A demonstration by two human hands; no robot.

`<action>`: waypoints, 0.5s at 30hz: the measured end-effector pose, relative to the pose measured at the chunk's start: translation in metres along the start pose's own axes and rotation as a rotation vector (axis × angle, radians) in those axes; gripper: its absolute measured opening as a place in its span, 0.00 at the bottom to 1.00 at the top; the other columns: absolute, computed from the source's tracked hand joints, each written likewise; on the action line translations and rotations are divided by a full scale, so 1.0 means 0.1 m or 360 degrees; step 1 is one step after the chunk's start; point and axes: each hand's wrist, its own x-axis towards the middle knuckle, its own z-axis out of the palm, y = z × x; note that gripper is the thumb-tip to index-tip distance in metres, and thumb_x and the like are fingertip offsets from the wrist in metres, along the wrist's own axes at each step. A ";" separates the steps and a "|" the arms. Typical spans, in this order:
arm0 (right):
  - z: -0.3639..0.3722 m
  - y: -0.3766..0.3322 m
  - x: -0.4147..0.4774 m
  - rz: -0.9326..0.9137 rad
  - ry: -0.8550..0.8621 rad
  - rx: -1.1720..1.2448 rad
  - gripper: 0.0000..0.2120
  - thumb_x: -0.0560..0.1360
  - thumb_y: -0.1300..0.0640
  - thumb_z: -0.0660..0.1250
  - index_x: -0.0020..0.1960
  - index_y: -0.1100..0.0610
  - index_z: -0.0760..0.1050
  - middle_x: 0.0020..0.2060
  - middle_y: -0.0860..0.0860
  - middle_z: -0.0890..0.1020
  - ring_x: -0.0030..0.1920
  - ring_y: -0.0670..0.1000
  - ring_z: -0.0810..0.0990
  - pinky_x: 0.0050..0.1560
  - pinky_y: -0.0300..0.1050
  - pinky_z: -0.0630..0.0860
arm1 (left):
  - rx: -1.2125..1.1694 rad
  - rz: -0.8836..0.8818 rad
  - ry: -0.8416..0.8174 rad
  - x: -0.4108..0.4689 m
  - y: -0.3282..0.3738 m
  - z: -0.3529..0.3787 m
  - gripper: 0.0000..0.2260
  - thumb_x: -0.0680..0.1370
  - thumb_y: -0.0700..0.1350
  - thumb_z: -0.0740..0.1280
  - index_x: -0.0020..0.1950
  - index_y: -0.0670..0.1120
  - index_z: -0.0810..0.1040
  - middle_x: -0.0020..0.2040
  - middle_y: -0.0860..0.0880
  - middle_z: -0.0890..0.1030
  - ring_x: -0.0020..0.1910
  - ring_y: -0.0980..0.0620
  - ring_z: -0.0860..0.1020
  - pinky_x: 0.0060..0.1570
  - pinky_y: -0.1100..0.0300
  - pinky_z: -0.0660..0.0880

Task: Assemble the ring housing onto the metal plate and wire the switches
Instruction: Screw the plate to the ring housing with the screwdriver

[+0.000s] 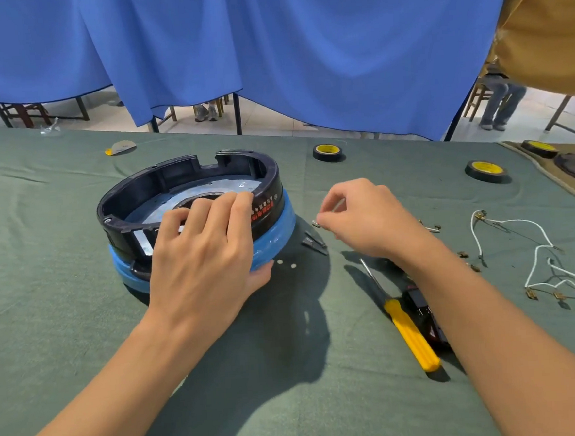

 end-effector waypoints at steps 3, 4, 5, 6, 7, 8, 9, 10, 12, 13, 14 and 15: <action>0.02 0.10 0.02 -0.0075 -0.0074 -0.0419 0.02 0.76 0.52 0.69 0.46 0.50 0.79 0.47 0.52 0.83 0.49 0.54 0.80 0.51 0.52 0.79 | 0.0003 0.0020 -0.0040 0.01 0.01 0.01 0.30 0.64 0.53 0.78 0.59 0.38 0.76 0.50 0.43 0.81 0.46 0.40 0.79 0.47 0.50 0.66; 0.05 0.12 0.02 -0.0078 -0.0092 -0.0418 0.04 0.75 0.50 0.70 0.45 0.50 0.79 0.47 0.53 0.82 0.49 0.55 0.79 0.51 0.54 0.79 | 0.0009 0.0010 -0.0042 0.01 0.00 0.01 0.30 0.64 0.54 0.78 0.59 0.37 0.76 0.50 0.43 0.81 0.46 0.40 0.79 0.47 0.49 0.66; 0.08 0.11 0.02 -0.0091 -0.0089 -0.0433 0.05 0.74 0.49 0.70 0.44 0.50 0.79 0.48 0.53 0.82 0.50 0.56 0.79 0.51 0.54 0.79 | 0.0018 -0.0006 -0.0039 0.02 -0.01 0.01 0.30 0.64 0.54 0.77 0.59 0.37 0.76 0.50 0.43 0.81 0.46 0.40 0.79 0.46 0.49 0.67; 0.10 0.11 0.02 -0.0115 -0.0078 -0.0462 0.06 0.73 0.48 0.71 0.44 0.49 0.79 0.48 0.53 0.82 0.50 0.57 0.79 0.51 0.55 0.79 | 0.0028 -0.0019 -0.0033 0.02 -0.02 0.00 0.31 0.64 0.54 0.77 0.59 0.37 0.75 0.50 0.43 0.81 0.46 0.40 0.78 0.46 0.49 0.67; 0.13 0.10 0.02 -0.0141 -0.0057 -0.0487 0.06 0.73 0.47 0.70 0.44 0.49 0.79 0.48 0.53 0.81 0.50 0.57 0.79 0.51 0.55 0.78 | 0.0036 -0.0026 -0.0027 0.02 -0.03 0.00 0.31 0.64 0.54 0.77 0.60 0.37 0.75 0.50 0.43 0.81 0.46 0.40 0.78 0.47 0.49 0.67; 0.16 0.09 0.02 -0.0166 -0.0024 -0.0505 0.04 0.74 0.48 0.70 0.44 0.48 0.79 0.48 0.53 0.81 0.50 0.58 0.78 0.51 0.54 0.78 | 0.0040 -0.0027 -0.0024 0.02 -0.04 0.01 0.31 0.64 0.54 0.77 0.60 0.37 0.75 0.50 0.43 0.81 0.46 0.40 0.78 0.47 0.49 0.67; 0.19 0.08 0.02 -0.0185 0.0017 -0.0525 0.03 0.74 0.49 0.69 0.45 0.48 0.79 0.48 0.53 0.82 0.50 0.58 0.78 0.50 0.53 0.78 | 0.0042 -0.0023 -0.0024 0.02 -0.03 0.01 0.31 0.64 0.54 0.77 0.60 0.37 0.75 0.50 0.42 0.81 0.46 0.40 0.78 0.47 0.49 0.67; 0.21 0.09 0.02 -0.0198 0.0059 -0.0553 0.02 0.74 0.51 0.68 0.46 0.48 0.79 0.48 0.53 0.82 0.51 0.59 0.78 0.48 0.52 0.77 | 0.0044 -0.0013 -0.0027 0.02 -0.03 0.01 0.31 0.64 0.54 0.77 0.60 0.37 0.75 0.50 0.42 0.81 0.46 0.40 0.78 0.47 0.49 0.67; 0.24 0.11 0.02 -0.0186 0.0085 -0.0623 0.04 0.74 0.52 0.68 0.49 0.47 0.78 0.49 0.53 0.81 0.51 0.60 0.79 0.48 0.51 0.76 | 0.0041 0.0014 -0.0038 0.01 -0.01 0.02 0.30 0.65 0.53 0.77 0.59 0.37 0.76 0.50 0.42 0.81 0.46 0.40 0.79 0.47 0.49 0.66; 0.26 0.12 0.02 -0.0164 0.0073 -0.0640 0.05 0.74 0.52 0.68 0.50 0.48 0.78 0.50 0.53 0.81 0.52 0.60 0.79 0.49 0.52 0.76 | 0.0036 0.0025 -0.0045 0.01 0.00 0.02 0.30 0.65 0.53 0.77 0.59 0.37 0.76 0.50 0.42 0.81 0.46 0.40 0.79 0.47 0.49 0.66; 0.26 0.13 0.02 -0.0141 0.0060 -0.0645 0.05 0.75 0.52 0.69 0.51 0.48 0.78 0.51 0.54 0.81 0.52 0.60 0.79 0.50 0.54 0.77 | 0.0030 0.0033 -0.0052 0.01 0.00 0.03 0.30 0.65 0.53 0.77 0.59 0.37 0.76 0.50 0.42 0.81 0.47 0.40 0.79 0.47 0.49 0.66; 0.27 0.13 0.02 -0.0126 0.0059 -0.0646 0.05 0.75 0.53 0.69 0.51 0.48 0.78 0.51 0.54 0.81 0.53 0.60 0.79 0.50 0.55 0.77 | 0.0026 0.0037 -0.0055 0.01 0.00 0.03 0.30 0.65 0.53 0.76 0.59 0.37 0.76 0.50 0.43 0.81 0.47 0.40 0.79 0.47 0.49 0.66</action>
